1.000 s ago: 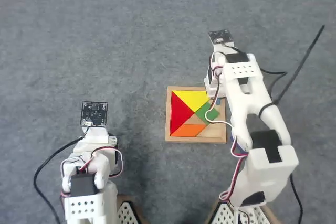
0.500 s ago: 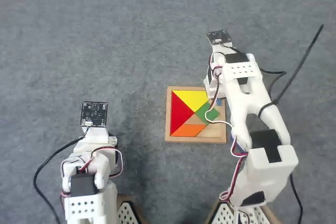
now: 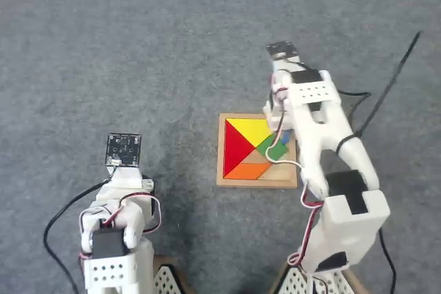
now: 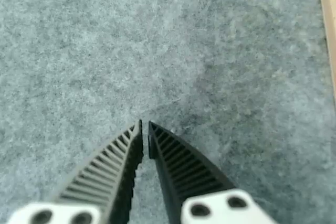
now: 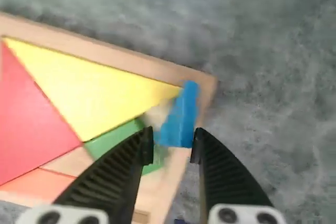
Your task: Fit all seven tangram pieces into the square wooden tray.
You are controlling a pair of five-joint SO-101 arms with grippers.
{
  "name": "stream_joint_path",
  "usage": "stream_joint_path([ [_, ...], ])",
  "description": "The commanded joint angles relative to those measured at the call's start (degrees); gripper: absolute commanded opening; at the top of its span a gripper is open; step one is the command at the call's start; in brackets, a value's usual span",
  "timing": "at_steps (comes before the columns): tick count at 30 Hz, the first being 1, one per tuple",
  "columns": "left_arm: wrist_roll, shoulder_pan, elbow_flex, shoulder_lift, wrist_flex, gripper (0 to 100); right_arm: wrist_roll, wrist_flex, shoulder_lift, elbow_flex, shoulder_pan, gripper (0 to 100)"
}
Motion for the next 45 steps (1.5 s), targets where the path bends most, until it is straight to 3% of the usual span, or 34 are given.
stream_joint_path([
  [1, 1.0, -0.1, -0.7, -1.1, 0.2, 2, 0.8, -0.2, -0.9, -1.5, -3.8, 12.9],
  [26, 1.0, -0.1, -0.7, -1.1, 0.2, 2, 4.7, -5.4, 4.6, 1.8, -3.8, 12.6],
  [32, 1.0, -0.1, -0.7, -1.1, 0.2, 2, 4.5, -2.2, -5.4, 2.2, -3.0, 12.6],
  [37, 1.0, -0.1, -0.7, -1.1, 0.2, 2, 3.7, 5.1, -17.1, 4.8, 1.7, 12.6],
  [40, 1.0, -0.1, -0.7, -1.1, 0.2, 2, 9.7, 7.5, -21.4, 11.4, 5.1, 12.8],
  [45, 1.0, -0.1, -0.7, -1.1, 0.2, 2, 32.6, 8.1, -27.1, 27.4, 8.0, 13.0],
])
